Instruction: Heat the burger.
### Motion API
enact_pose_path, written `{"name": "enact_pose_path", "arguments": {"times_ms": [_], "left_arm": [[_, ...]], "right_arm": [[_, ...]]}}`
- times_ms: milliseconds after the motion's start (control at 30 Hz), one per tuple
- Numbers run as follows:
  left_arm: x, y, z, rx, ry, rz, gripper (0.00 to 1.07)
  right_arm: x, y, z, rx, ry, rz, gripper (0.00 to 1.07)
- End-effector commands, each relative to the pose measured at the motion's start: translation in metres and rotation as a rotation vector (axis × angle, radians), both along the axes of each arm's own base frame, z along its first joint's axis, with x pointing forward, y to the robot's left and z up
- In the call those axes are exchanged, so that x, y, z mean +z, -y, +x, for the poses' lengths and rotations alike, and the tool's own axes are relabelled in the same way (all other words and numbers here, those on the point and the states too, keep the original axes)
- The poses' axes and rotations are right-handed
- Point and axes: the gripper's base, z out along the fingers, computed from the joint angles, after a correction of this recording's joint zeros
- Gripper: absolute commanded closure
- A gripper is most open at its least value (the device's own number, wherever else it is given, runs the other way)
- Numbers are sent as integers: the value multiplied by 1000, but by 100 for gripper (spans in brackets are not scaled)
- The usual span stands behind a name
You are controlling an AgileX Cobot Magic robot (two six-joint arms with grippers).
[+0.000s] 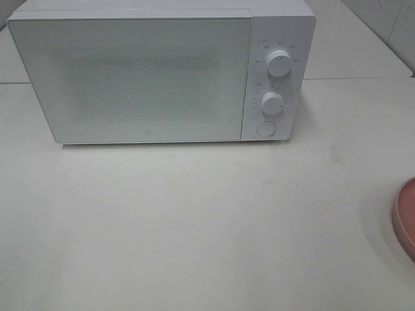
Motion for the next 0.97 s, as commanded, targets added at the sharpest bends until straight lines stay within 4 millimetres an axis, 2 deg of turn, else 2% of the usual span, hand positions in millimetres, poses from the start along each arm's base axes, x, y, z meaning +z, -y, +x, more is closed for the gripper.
{"name": "enact_pose_path", "arguments": {"times_ms": [33, 367, 967], "left_arm": [[-1, 1, -5, -2, 32, -16, 6], [-1, 1, -6, 66, 42, -17, 6], [-1, 1, -6, 70, 42, -17, 6]], "right_arm": [[-1, 0, -4, -1, 24, -5, 35], [-1, 0, -3, 0, 17, -6, 35], [-1, 0, -2, 0, 15, -6, 35]]}}
